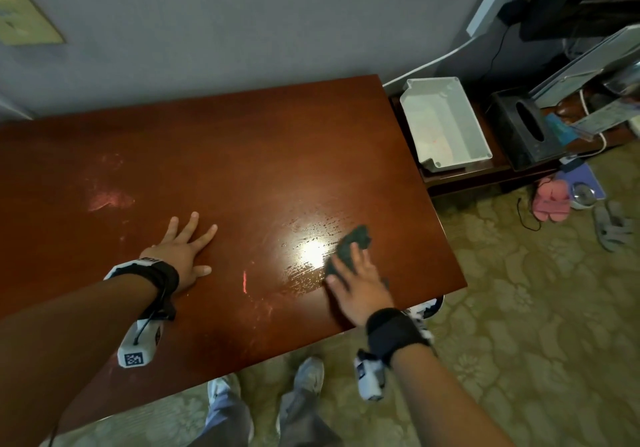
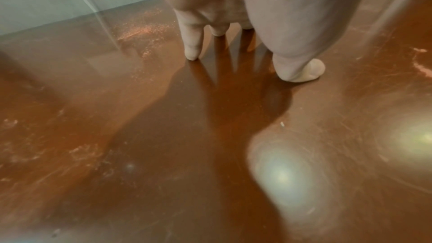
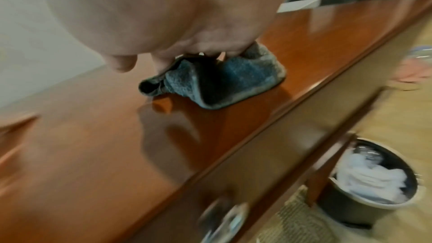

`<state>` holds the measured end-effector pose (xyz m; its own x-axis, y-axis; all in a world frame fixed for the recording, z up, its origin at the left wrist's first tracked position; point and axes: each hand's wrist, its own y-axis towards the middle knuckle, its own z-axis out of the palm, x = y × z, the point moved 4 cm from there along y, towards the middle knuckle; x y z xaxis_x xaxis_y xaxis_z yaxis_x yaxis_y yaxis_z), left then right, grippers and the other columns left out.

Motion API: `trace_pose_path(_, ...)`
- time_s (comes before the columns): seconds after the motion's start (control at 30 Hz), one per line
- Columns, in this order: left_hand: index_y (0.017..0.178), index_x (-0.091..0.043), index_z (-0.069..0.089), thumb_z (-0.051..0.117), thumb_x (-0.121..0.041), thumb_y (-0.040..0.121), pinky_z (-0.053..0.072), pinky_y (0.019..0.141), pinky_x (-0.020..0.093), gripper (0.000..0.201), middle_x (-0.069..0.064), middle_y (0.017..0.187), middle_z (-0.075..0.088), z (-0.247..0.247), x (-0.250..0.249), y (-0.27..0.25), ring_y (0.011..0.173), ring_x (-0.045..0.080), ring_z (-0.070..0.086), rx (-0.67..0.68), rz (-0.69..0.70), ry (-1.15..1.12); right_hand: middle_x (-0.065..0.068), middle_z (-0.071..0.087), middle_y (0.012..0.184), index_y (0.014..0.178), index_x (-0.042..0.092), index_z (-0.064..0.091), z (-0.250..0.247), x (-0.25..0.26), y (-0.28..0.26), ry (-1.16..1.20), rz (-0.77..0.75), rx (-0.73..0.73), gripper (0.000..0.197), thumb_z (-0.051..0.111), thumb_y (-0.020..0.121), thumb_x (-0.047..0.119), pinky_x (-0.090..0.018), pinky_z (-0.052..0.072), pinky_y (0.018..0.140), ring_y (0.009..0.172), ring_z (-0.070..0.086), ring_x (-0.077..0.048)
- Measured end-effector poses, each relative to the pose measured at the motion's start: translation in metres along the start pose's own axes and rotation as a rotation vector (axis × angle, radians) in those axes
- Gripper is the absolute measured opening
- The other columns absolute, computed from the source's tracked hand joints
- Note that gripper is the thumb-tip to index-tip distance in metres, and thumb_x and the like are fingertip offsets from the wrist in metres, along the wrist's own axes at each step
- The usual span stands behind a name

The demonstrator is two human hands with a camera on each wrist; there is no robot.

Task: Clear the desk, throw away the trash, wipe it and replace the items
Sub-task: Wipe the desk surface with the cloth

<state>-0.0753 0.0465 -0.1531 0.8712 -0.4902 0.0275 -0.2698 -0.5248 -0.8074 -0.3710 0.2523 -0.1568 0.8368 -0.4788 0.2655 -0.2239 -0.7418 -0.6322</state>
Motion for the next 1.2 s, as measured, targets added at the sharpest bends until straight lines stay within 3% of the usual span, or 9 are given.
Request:
trace_pose_path(0.2, 0.146, -0.053, -0.019, 0.049, -0.053, 0.095, 0.03, 0.113, 0.057, 0.084, -0.011, 0.153, -0.039, 0.0, 0.0, 0.002, 0.147, 0.027, -0.023, -0.006, -0.001, 0.015, 0.006, -0.021, 0.162, 0.154, 0.041, 0.019, -0.042, -0.142, 0.001, 0.293, 0.357, -0.099, 0.063, 0.025, 0.096, 0.066, -0.046, 0.003, 0.122, 0.15, -0.014, -0.02)
trace_pose_path(0.37, 0.146, -0.053, -0.019, 0.048, -0.053, 0.095, 0.033, 0.111, 0.058, 0.084, -0.011, 0.153, -0.038, 0.0, 0.001, 0.003, 0.147, 0.027, -0.022, -0.015, 0.003, 0.021, 0.007, -0.023, 0.161, 0.155, 0.037, 0.017, -0.034, -0.137, -0.002, 0.44, 0.417, -0.16, 0.067, 0.032, 0.096, 0.066, -0.05, 0.007, 0.122, 0.149, -0.017, -0.019)
trace_pose_path(0.47, 0.146, -0.053, -0.019, 0.048, -0.054, 0.095, 0.034, 0.111, 0.058, 0.084, -0.01, 0.154, -0.038, 0.001, 0.002, 0.002, 0.147, 0.028, -0.022, -0.02, -0.003, 0.032, 0.005, -0.024, 0.161, 0.155, 0.037, 0.017, -0.017, -0.095, -0.014, 0.379, 0.321, -0.128, 0.065, 0.031, 0.098, 0.063, -0.047, 0.007, 0.122, 0.149, -0.018, -0.021)
trace_pose_path(0.63, 0.147, -0.051, -0.019, 0.048, -0.054, 0.095, 0.035, 0.111, 0.057, 0.084, -0.008, 0.154, -0.037, 0.0, 0.001, 0.0, 0.147, 0.029, -0.021, -0.026, 0.005, 0.034, 0.0, -0.03, 0.158, 0.155, 0.038, 0.011, 0.037, 0.009, -0.044, 0.059, -0.051, 0.044, 0.055, 0.021, 0.103, 0.051, -0.047, 0.002, 0.123, 0.146, -0.024, -0.027)
trace_pose_path(0.73, 0.147, -0.051, -0.018, 0.047, -0.054, 0.095, 0.034, 0.111, 0.057, 0.084, -0.008, 0.154, -0.038, 0.0, 0.001, -0.001, 0.147, 0.029, -0.022, -0.026, 0.008, 0.032, 0.0, -0.017, 0.163, 0.154, 0.034, 0.022, 0.067, 0.06, -0.055, -0.061, -0.243, 0.055, 0.051, 0.03, 0.104, 0.035, -0.045, 0.002, 0.123, 0.149, -0.018, -0.028)
trace_pose_path(0.83, 0.147, -0.052, -0.019, 0.047, -0.055, 0.095, 0.034, 0.111, 0.058, 0.084, -0.009, 0.154, -0.038, 0.0, 0.002, 0.0, 0.147, 0.029, -0.021, -0.031, 0.016, 0.034, 0.003, -0.001, 0.165, 0.149, 0.035, 0.037, 0.07, 0.068, -0.049, -0.155, -0.265, -0.004, 0.054, 0.047, 0.098, 0.019, -0.047, 0.012, 0.121, 0.151, -0.005, -0.026)
trace_pose_path(0.93, 0.147, -0.051, -0.018, 0.048, -0.055, 0.094, 0.031, 0.112, 0.059, 0.085, -0.008, 0.154, -0.037, 0.001, 0.001, 0.001, 0.147, 0.029, -0.021, -0.029, 0.027, 0.031, 0.007, 0.008, 0.164, 0.143, 0.04, 0.045, 0.058, 0.048, -0.042, -0.159, -0.229, -0.071, 0.056, 0.05, 0.095, 0.012, -0.047, 0.025, 0.118, 0.149, 0.007, -0.025)
trace_pose_path(1.07, 0.147, -0.051, -0.017, 0.049, -0.055, 0.094, 0.031, 0.112, 0.058, 0.086, -0.008, 0.155, -0.037, 0.003, 0.002, 0.005, 0.148, 0.03, -0.02, -0.047, 0.034, 0.03, 0.008, 0.014, 0.163, 0.14, 0.044, 0.046, 0.023, -0.022, -0.023, -0.079, -0.002, -0.23, 0.066, 0.058, 0.088, 0.007, -0.041, 0.031, 0.117, 0.146, 0.016, -0.024)
trace_pose_path(1.2, 0.147, -0.052, -0.018, 0.048, -0.056, 0.094, 0.032, 0.113, 0.057, 0.085, -0.009, 0.154, -0.038, 0.005, 0.002, 0.008, 0.147, 0.028, -0.021, -0.043, 0.02, 0.045, 0.0, 0.023, 0.161, 0.138, 0.034, 0.054, -0.021, -0.117, -0.009, 0.038, 0.245, -0.369, 0.07, 0.056, 0.081, -0.007, -0.036, 0.03, 0.117, 0.144, 0.025, -0.027)
